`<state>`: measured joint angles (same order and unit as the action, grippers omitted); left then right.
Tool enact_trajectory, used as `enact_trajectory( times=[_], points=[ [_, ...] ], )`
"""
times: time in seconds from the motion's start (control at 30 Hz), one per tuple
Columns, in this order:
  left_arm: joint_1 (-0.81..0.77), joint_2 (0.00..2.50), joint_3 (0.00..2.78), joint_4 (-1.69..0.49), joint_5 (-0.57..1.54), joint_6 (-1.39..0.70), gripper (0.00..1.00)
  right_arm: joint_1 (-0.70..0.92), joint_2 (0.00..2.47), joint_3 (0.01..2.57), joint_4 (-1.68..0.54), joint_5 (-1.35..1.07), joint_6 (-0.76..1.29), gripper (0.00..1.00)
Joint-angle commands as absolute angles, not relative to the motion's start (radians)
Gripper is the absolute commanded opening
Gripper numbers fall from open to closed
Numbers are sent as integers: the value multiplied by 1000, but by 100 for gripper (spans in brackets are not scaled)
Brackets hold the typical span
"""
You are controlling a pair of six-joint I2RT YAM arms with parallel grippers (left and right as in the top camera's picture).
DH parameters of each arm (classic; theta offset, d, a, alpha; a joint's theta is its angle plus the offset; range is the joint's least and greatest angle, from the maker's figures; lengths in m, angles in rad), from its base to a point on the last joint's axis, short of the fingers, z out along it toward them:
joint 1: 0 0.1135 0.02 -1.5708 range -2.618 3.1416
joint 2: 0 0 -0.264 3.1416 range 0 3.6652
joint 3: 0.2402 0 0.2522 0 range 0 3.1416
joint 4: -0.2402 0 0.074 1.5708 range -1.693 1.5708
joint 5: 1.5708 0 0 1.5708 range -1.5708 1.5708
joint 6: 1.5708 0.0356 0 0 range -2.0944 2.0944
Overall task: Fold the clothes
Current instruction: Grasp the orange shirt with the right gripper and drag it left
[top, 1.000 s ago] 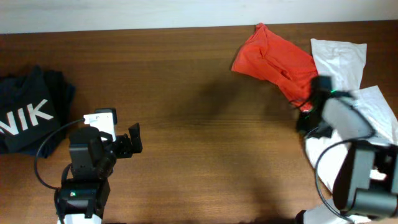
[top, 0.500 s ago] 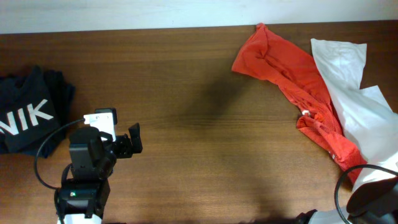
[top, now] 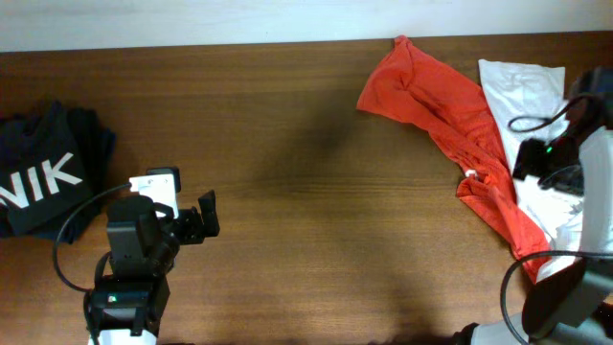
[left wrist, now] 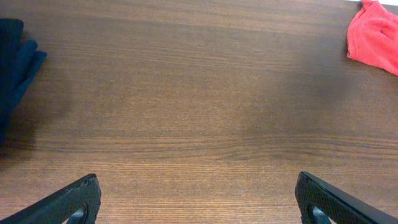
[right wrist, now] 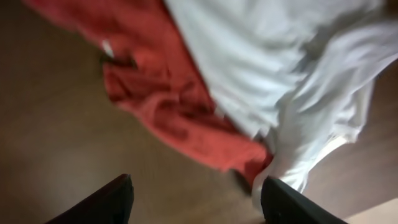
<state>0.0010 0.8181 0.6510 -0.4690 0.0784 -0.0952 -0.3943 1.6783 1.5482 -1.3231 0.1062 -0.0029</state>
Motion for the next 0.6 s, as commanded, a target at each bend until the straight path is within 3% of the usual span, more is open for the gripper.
enact_trajectory(
  times=[0.0, 0.17, 0.2, 0.23, 0.27, 0.3, 0.43, 0.57],
  points=[
    [-4, 816, 670, -477, 90, -97, 99, -391, 1679, 1378, -1262, 104, -22, 73],
    [-4, 816, 670, -481, 90, -97, 99, -391, 1679, 1160, -1021, 148, 40, 70],
    [-4, 816, 670, -482, 90, -97, 99, -391, 1679, 1134, -979, 150, 54, 59],
    [-4, 816, 670, -488, 90, -97, 99, -391, 1679, 1122, -961, 142, 61, 31],
    [-4, 816, 670, -492, 90, -97, 99, -391, 1679, 1120, -960, 121, 60, 13],
    [-4, 816, 670, -494, 90, -97, 99, -390, 1679, 1120, -961, 89, 60, 4],
    [-4, 816, 670, -495, 90, -97, 99, -285, 1679, 1122, -1015, -403, -130, 4],
    [-4, 816, 670, -494, 90, -97, 99, 36, 1679, 1135, -961, -632, -180, 4]
  ],
)
